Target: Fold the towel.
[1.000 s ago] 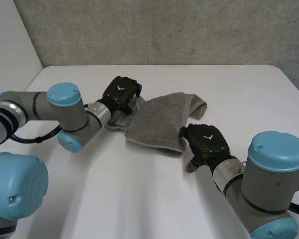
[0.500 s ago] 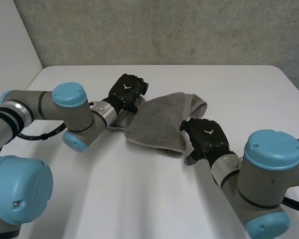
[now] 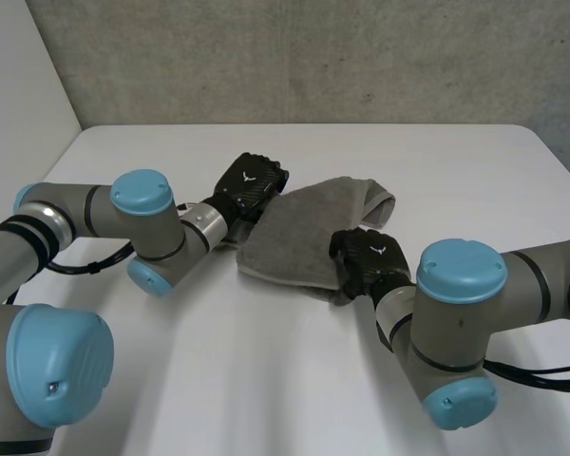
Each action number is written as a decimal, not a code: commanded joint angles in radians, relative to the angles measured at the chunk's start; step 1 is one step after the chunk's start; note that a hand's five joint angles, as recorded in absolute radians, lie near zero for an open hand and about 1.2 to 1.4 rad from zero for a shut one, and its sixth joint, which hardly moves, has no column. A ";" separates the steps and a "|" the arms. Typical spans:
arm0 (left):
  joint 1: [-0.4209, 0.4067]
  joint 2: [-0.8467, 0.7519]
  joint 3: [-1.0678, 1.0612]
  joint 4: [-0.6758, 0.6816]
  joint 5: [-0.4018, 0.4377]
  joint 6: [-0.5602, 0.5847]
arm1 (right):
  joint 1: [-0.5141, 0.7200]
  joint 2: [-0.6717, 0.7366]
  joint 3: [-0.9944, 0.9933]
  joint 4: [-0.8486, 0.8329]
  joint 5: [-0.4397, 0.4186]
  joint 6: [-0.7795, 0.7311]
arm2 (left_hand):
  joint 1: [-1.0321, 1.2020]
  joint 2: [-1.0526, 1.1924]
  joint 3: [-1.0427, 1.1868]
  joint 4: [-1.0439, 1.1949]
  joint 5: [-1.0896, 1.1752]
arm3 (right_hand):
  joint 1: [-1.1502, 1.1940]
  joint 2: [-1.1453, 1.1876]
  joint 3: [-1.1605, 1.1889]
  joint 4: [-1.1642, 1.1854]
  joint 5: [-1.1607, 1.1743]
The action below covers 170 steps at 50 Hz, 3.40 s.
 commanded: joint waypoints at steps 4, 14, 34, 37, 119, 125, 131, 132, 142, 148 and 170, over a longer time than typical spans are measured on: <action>0.000 -0.030 0.061 -0.002 0.000 0.001 | -0.010 0.014 -0.040 0.024 -0.010 0.108 | 0.147 0.150 0.147 0.146 0.148 | 0.691 0.690 0.694 0.694 0.698; 0.000 -0.031 0.061 -0.002 0.000 0.001 | -0.128 -0.186 0.107 0.127 -0.142 0.108 | 0.191 0.194 0.191 0.190 0.192 | 0.691 0.690 0.694 0.694 0.698; -0.026 -0.010 0.038 -0.035 -0.016 0.003 | -0.323 -0.313 0.325 0.158 -0.282 -0.064 | 0.590 0.593 0.590 0.589 0.591 | 0.691 0.690 0.694 0.694 0.698; -0.031 0.007 0.030 -0.055 -0.019 0.004 | -0.340 -0.339 0.325 0.158 -0.283 -0.065 | 0.623 0.625 0.622 0.621 0.623 | 0.691 0.690 0.694 0.694 0.698; 0.123 0.867 -0.666 0.219 -0.441 -0.246 | -0.269 -0.285 -0.505 0.262 -0.305 -0.460 | 0.710 0.713 0.710 0.709 0.711 | 0.691 0.690 0.694 0.694 0.698; 0.143 0.867 -0.951 0.225 -0.338 -0.238 | -0.274 -0.294 -0.258 0.352 -0.435 -0.498 | 0.710 0.713 0.710 0.709 0.711 | 0.691 0.690 0.694 0.694 0.698; 0.202 0.867 -1.167 0.235 -0.298 -0.124 | -0.315 -0.323 0.054 0.339 -0.451 -0.646 | 0.710 0.713 0.710 0.709 0.711 | 0.691 0.690 0.694 0.694 0.698; 0.203 0.867 -1.168 0.235 -0.298 -0.123 | -0.316 -0.323 0.055 0.339 -0.451 -0.647 | 0.710 0.713 0.710 0.709 0.711 | 0.691 0.690 0.694 0.694 0.698; 0.244 0.817 -1.321 0.313 -0.292 0.035 | -0.349 -0.328 0.305 0.079 -0.371 -0.668 | 0.710 0.713 0.710 0.709 0.711 | 0.691 0.690 0.694 0.694 0.698; 0.232 0.803 -1.326 0.345 -0.298 0.038 | -0.345 -0.310 0.302 0.076 -0.255 -0.648 | 0.710 0.713 0.710 0.709 0.711 | 0.683 0.683 0.687 0.686 0.690; 0.235 0.805 -1.346 0.370 -0.301 0.036 | -0.357 -0.247 0.262 0.082 -0.141 -0.492 | 0.710 0.713 0.710 0.709 0.711 | -0.010 -0.010 -0.006 -0.007 -0.003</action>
